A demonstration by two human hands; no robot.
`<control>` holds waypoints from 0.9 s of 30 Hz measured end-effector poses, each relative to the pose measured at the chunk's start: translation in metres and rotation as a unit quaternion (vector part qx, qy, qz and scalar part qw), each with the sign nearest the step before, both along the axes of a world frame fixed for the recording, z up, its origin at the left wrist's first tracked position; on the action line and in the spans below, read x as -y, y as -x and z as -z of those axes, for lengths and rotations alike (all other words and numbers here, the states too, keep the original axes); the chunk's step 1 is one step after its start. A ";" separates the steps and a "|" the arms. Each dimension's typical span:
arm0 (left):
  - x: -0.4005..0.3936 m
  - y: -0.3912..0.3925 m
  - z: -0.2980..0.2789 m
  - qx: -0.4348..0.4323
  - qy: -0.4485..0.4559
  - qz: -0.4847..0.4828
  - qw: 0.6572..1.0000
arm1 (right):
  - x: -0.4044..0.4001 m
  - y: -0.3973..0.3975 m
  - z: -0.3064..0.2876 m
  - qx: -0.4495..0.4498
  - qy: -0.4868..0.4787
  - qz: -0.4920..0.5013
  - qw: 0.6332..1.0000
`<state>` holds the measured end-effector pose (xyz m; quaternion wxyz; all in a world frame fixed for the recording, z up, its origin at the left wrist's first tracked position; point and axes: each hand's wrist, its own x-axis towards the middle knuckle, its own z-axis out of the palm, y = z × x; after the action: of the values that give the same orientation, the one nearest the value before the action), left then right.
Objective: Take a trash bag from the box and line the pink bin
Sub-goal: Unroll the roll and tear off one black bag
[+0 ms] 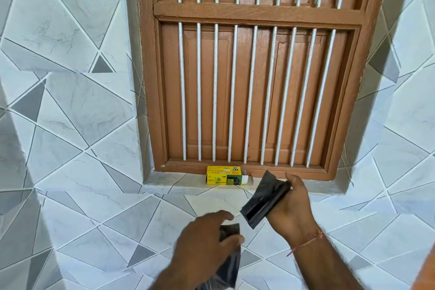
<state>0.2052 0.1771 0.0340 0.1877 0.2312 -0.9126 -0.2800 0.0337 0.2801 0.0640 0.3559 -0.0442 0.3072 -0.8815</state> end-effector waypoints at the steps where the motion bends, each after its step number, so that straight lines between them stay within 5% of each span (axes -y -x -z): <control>1: -0.003 0.003 0.002 -0.006 -0.026 -0.002 1.000 | 0.001 -0.004 -0.001 -0.004 0.027 -0.011 1.000; 5: -0.004 0.013 0.005 -0.021 -0.114 0.000 0.993 | 0.006 -0.011 0.002 -0.018 0.069 -0.020 0.997; 17: 0.018 0.019 0.007 -0.159 -0.185 0.012 0.970 | 0.018 -0.025 0.008 -0.008 0.036 -0.020 0.999; 27: 0.030 0.009 0.014 -0.136 -0.193 0.015 0.972 | 0.043 -0.043 0.016 -0.016 0.026 0.032 0.999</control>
<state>0.1964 0.1468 0.0203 0.2573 0.2089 -0.8107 -0.4827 0.0766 0.2373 0.0484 0.3208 -0.0577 0.2910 -0.8995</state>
